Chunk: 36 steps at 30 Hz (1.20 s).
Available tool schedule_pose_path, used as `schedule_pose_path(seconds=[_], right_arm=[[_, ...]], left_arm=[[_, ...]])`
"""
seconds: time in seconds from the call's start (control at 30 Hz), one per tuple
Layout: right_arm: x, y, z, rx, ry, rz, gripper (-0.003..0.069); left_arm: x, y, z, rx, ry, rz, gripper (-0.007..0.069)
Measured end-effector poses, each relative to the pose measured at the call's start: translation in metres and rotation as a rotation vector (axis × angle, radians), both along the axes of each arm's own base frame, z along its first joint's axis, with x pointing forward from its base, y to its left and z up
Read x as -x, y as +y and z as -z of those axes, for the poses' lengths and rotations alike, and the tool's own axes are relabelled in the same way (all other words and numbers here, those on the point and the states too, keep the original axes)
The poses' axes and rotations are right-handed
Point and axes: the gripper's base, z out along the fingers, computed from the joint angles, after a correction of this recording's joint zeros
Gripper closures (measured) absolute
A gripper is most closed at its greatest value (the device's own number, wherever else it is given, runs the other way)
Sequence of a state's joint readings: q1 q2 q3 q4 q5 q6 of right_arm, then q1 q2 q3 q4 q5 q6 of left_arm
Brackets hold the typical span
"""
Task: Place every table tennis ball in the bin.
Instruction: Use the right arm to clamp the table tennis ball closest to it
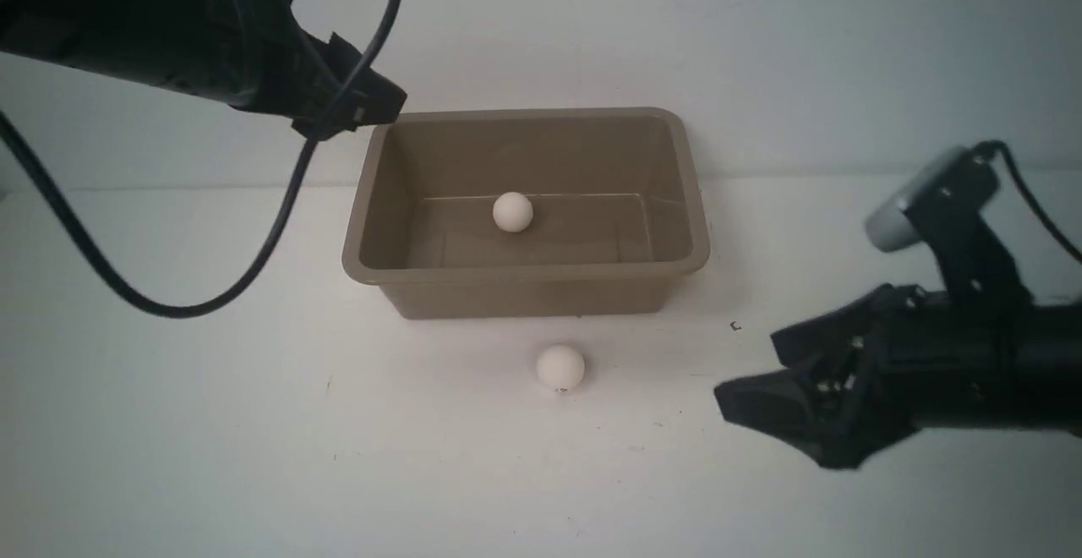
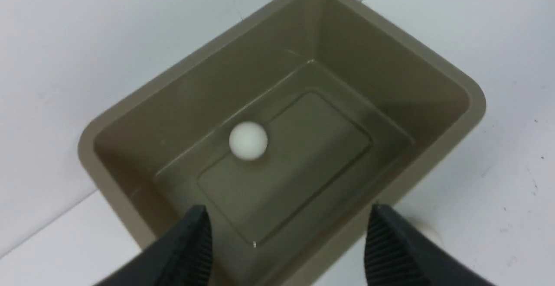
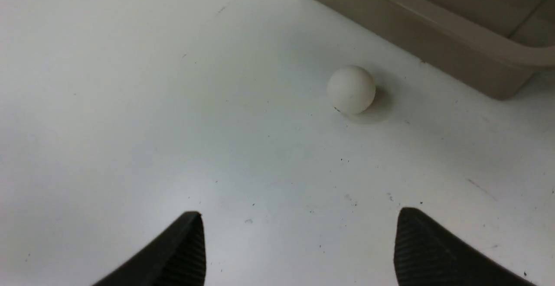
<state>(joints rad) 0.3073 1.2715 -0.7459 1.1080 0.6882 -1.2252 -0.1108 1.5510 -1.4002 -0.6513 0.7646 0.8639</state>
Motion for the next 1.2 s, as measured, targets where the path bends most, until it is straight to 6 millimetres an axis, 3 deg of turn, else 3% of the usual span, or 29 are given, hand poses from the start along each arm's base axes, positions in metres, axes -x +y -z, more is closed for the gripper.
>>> schedule_pose_path(seconds=[0.23,0.67,0.87,1.2], right_arm=[[-0.041,0.032,0.010,0.020,0.031,-0.047,0.0134],[-0.086,0.088,0.067,0.068,0.178,-0.105,0.0134],[-0.095,0.101,0.082,0.093,0.171,-0.097,0.0134],[-0.106,0.104,0.096,0.128,0.142,-0.042,0.0134]], left_arm=[[0.007,-0.001,0.003,0.017,0.092,0.003,0.0198],[0.009,-0.001,0.004,0.011,0.110,0.017,0.0198],[0.009,-0.001,0.004,0.005,0.107,0.020,0.0198],[0.009,-0.001,0.004,-0.010,0.097,0.032,0.0198]])
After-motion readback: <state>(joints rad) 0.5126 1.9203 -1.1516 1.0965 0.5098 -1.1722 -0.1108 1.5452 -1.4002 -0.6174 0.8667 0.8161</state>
